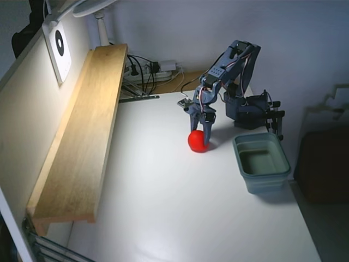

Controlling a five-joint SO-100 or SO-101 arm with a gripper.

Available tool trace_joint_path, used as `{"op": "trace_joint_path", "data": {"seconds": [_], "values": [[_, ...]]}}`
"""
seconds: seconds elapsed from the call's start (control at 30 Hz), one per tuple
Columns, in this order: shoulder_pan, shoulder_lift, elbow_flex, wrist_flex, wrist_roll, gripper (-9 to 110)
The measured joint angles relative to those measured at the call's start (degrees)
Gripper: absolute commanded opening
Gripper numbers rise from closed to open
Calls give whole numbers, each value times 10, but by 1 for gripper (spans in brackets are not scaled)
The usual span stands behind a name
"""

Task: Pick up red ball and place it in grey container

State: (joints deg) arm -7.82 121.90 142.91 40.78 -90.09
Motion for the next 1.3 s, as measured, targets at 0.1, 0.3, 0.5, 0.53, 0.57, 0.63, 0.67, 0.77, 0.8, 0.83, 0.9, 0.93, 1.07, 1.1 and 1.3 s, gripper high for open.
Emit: {"op": "trace_joint_path", "data": {"seconds": [0.1,0.3,0.5,0.53,0.57,0.63,0.67,0.77,0.8,0.83,0.9,0.93,1.07,1.1,1.3], "values": [[2,16,-40,73,0,23],[1,31,-144,191,0,23],[0,27,-262,297,0,23],[1,25,-286,313,0,23],[0,20,-308,328,0,23],[0,11,-346,363,0,23],[0,4,-371,379,0,23],[0,-18,-438,425,-1,23],[0,-25,-456,446,-1,23],[1,-34,-482,458,-1,23],[0,-44,-514,481,-1,23],[0,-47,-523,483,-1,23],[1,-49,-531,490,-1,23],[1,-49,-531,490,-1,23],[-38,-49,-531,490,-1,23]]}}
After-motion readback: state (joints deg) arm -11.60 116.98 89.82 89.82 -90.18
